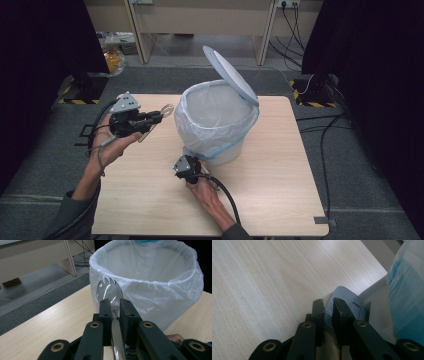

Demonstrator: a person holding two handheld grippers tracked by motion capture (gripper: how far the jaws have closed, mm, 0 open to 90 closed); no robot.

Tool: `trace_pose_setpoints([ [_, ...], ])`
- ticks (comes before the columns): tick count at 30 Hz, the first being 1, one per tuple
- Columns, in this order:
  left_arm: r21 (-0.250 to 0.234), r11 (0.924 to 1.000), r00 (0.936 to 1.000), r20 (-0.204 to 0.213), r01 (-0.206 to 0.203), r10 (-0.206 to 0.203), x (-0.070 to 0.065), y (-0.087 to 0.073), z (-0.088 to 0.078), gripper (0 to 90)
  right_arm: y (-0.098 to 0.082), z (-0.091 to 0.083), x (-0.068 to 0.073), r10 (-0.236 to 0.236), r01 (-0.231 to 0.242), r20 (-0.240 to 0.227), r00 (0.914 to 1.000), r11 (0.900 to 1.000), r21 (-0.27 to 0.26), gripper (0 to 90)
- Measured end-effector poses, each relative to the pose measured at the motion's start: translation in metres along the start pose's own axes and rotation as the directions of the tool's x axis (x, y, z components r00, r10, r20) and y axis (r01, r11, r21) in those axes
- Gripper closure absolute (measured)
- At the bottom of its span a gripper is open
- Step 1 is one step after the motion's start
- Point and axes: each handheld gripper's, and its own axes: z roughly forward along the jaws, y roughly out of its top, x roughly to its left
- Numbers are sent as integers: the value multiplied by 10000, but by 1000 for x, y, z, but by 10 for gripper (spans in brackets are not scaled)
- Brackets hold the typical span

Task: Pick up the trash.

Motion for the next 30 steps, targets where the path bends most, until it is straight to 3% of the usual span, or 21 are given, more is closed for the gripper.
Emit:
trace_pose_setpoints([
  [16,-57,9996,9995,198,-260,261,-7,29,13,799,0,0,0,-91,91,0,10000,10000,-14,798],
  [30,-120,9996,9982,539,-241,247,-14,52,30,799,0,0,0,-107,107,9,9999,9999,-4,798],
])
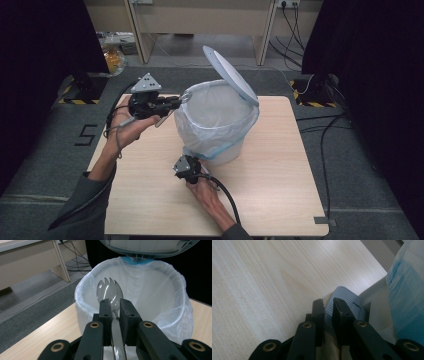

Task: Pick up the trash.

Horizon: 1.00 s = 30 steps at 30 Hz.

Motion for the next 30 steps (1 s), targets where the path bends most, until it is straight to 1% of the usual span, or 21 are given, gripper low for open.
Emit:
trace_pose_setpoints([
  [3,-157,9999,9998,187,68,-65,-4,4,6,799,0,0,0,-65,65,3,10000,10000,-2,798],
  [8,-274,9996,9996,281,78,-70,-7,8,13,799,0,0,0,-81,81,7,10000,10000,-6,798],
  [14,-648,9977,9986,498,206,-174,-13,17,22,799,0,0,0,-98,98,-7,10000,9999,-27,798],
  [23,-675,9975,9974,710,203,-155,-20,28,35,799,0,0,0,-88,88,3,10000,10000,-33,798],
  [30,-738,9970,9977,649,234,-186,-20,36,41,799,0,0,-1,-75,75,0,10000,10000,-34,798],
])
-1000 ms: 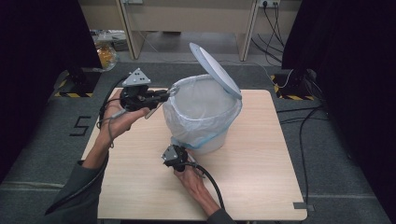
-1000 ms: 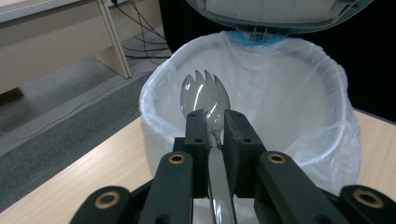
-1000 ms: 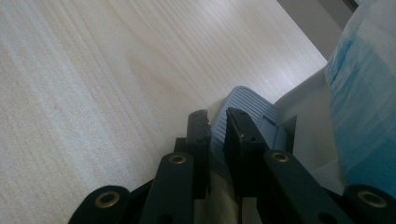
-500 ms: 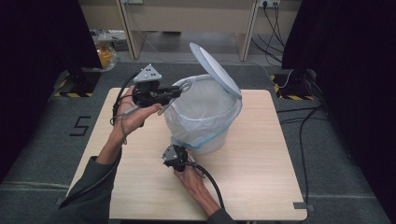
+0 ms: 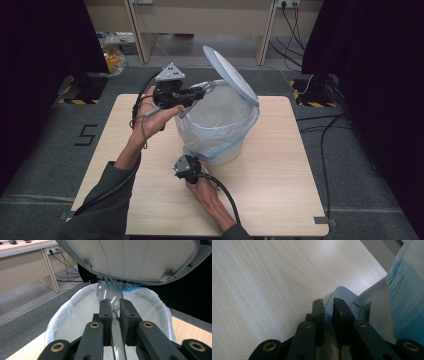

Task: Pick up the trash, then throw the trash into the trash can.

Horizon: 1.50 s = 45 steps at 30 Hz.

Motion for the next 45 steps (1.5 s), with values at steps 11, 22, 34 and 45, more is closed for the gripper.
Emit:
trace_pose_setpoints([
  [11,22,10000,10000,-36,26,-26,0,7,13,799,0,0,0,-17,17,10,10000,10000,1,798],
  [22,-161,9996,9997,-46,224,-225,3,4,25,799,0,0,1,-30,30,47,10000,10000,23,798],
  [34,-342,9987,9992,-81,386,-389,6,-1,31,734,0,0,1,-63,64,52,10000,10000,-29,798],
  [45,-575,9963,9977,-172,645,-656,7,-7,20,524,0,0,1,-68,69,39,10000,10000,-36,798],
])
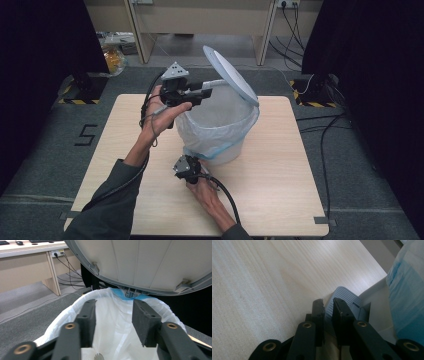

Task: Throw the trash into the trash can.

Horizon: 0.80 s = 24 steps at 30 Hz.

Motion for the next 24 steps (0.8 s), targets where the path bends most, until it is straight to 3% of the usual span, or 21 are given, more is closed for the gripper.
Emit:
trace_pose_setpoints([
  [6,-16,10000,9999,-147,1,-1,2,-4,-9,448,0,0,0,31,-31,23,10000,10000,59,798],
  [24,-213,9998,9999,-106,3,-5,0,-28,-43,345,0,0,0,2,-2,28,10000,10000,41,797],
])
